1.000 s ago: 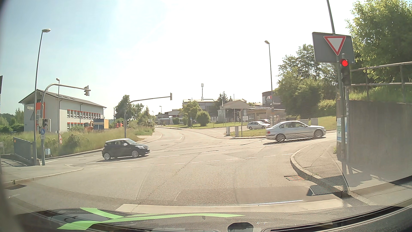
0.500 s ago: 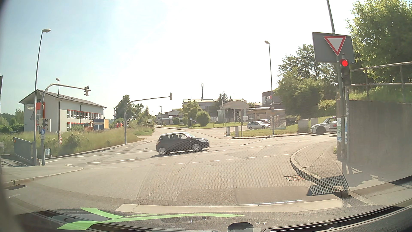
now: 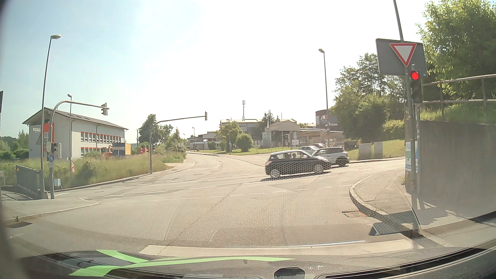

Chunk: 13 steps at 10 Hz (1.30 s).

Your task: Follow the waypoints while adhering to traffic rules and regulations

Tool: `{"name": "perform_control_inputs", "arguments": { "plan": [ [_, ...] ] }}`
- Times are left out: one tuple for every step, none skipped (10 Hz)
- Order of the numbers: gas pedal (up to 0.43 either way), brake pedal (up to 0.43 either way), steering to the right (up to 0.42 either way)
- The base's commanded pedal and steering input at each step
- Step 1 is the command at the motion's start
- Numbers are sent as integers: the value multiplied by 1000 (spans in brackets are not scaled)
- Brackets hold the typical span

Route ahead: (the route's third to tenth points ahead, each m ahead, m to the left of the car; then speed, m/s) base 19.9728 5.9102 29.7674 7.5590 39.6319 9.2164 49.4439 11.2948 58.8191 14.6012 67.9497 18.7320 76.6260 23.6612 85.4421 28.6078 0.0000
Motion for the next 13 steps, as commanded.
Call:
{"name": "perform_control_inputs", "arguments": {
  "plan": [
    [0, 213, 2],
    [0, 213, 2],
    [0, 213, 2],
    [0, 213, 2],
    [0, 213, 3],
    [0, 213, 2],
    [0, 213, 2],
    [0, 213, 3],
    [0, 213, 3],
    [0, 213, 2],
    [0, 213, 2],
    [0, 213, 3],
    [0, 213, 2]
  ]
}}
